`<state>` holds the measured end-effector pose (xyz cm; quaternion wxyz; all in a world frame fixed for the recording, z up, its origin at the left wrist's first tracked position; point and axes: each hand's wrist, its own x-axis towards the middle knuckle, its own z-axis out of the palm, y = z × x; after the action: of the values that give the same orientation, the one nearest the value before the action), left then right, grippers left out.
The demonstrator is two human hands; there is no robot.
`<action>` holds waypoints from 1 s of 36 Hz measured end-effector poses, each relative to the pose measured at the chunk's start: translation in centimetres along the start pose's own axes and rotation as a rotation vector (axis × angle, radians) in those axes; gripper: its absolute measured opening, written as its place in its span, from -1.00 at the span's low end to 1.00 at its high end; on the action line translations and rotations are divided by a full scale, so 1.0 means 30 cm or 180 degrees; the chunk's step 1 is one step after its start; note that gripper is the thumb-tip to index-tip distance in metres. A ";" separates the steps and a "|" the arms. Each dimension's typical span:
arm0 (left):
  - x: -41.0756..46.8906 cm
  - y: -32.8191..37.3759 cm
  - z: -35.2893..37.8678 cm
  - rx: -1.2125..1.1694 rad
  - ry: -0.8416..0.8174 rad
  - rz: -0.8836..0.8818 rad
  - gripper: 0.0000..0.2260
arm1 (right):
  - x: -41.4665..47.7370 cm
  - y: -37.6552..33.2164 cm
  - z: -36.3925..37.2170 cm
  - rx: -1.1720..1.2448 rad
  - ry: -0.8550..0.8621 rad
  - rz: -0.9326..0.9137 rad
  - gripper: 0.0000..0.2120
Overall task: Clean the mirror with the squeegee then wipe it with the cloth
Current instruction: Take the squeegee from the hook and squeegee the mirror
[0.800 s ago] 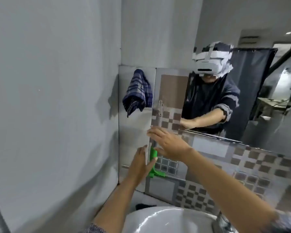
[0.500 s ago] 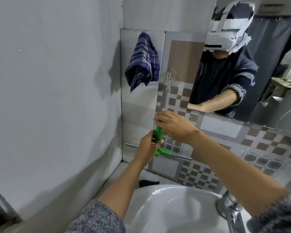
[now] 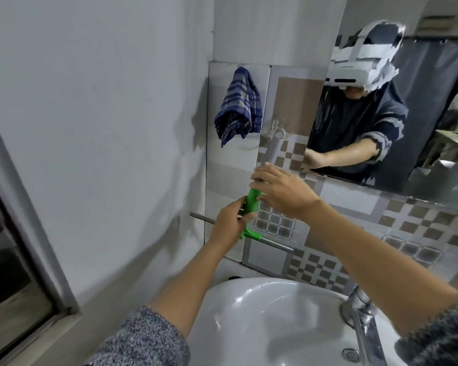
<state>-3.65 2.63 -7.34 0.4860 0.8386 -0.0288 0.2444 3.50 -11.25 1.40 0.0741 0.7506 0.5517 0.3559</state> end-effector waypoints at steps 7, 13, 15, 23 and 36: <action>-0.017 0.145 -0.079 0.0569 -0.0052 0.0608 -0.65 | -0.065 -0.009 -0.180 -0.0189 0.0315 0.0333 -0.73; -0.005 0.305 -0.130 0.1204 0.0077 0.1535 -0.66 | -0.163 -0.013 -0.345 -0.0143 0.0206 0.0820 -0.72; 0.008 0.366 -0.138 0.1379 0.0093 0.1909 -0.68 | -0.194 -0.019 -0.396 -0.0012 0.0201 0.1053 -0.73; 0.087 0.607 -0.138 0.1883 -0.0088 0.2987 -0.66 | -0.295 -0.006 -0.509 -0.0031 0.0508 0.1714 -0.72; 0.269 0.932 -0.041 0.1758 0.0314 0.3503 -0.65 | -0.346 0.203 -0.696 -0.0678 0.1092 0.2384 -0.60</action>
<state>-5.02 -9.53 19.09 0.0543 0.7834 -0.3704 0.4962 -6.07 -28.58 15.12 -0.0760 0.8173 0.2055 0.5329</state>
